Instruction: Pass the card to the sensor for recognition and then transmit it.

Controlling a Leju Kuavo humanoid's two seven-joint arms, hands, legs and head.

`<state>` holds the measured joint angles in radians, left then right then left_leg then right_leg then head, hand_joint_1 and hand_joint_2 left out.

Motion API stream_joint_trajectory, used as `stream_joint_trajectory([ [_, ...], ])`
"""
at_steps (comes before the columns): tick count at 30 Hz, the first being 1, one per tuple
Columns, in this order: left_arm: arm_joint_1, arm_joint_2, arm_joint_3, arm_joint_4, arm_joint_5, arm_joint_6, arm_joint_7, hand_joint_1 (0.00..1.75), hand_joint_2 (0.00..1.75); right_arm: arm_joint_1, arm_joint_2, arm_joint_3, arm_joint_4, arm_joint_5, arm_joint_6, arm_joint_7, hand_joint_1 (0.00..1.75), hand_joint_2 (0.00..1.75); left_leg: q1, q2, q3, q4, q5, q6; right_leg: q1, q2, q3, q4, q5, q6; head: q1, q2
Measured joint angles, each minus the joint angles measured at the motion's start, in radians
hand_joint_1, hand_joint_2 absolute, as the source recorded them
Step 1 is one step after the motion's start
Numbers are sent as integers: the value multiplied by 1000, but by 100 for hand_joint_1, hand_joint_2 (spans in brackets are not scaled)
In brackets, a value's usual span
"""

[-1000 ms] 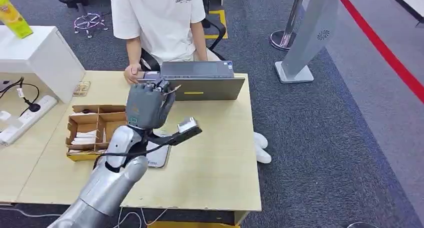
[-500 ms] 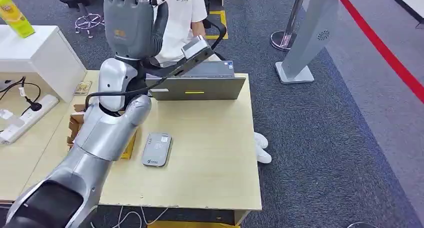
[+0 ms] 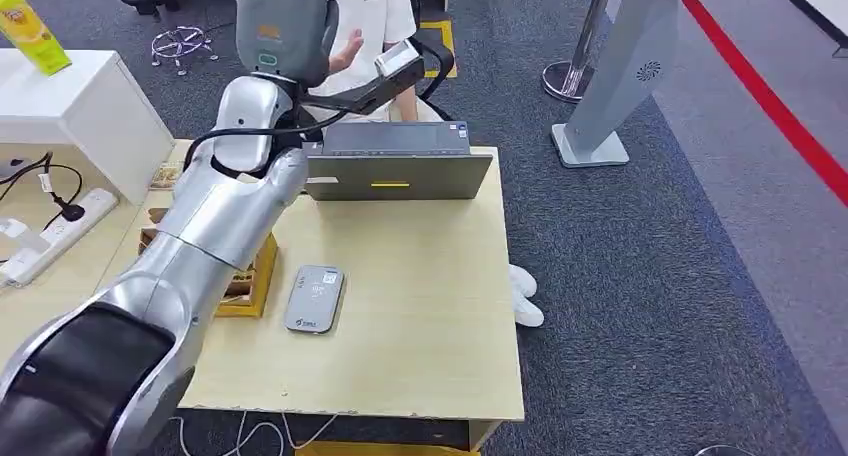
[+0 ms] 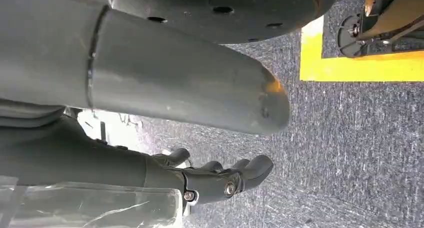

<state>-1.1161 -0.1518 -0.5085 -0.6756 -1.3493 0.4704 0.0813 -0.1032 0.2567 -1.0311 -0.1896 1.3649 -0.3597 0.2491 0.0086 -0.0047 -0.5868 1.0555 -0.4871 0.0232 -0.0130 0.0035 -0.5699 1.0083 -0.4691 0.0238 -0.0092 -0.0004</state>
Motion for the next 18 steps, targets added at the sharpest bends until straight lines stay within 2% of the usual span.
stream_joint_trajectory([
  [10, -10, -8, 2, 50, 13, 2, 0, 175, 175, 0, 0, 2, 0, 0, 2, 11, 0, 0, 0, 0, 0, 0, 0, 0, 0, 0, 0, 0, 0, 0, 0, 0],
  [11, -11, -8, 3, 53, 16, 2, 0, 0, 175, 0, 0, 2, 0, 0, 2, 11, 0, 0, 0, 0, 0, 0, 0, 0, 0, 0, 0, 0, 0, 0, 0, 0],
  [18, -13, -8, 20, 88, 34, -16, -11, 0, 175, 0, 0, 2, 0, 0, 2, 2, 0, 0, 0, 0, 0, 0, 0, 0, 0, 0, 0, 0, 0, 0, 0, 0],
])
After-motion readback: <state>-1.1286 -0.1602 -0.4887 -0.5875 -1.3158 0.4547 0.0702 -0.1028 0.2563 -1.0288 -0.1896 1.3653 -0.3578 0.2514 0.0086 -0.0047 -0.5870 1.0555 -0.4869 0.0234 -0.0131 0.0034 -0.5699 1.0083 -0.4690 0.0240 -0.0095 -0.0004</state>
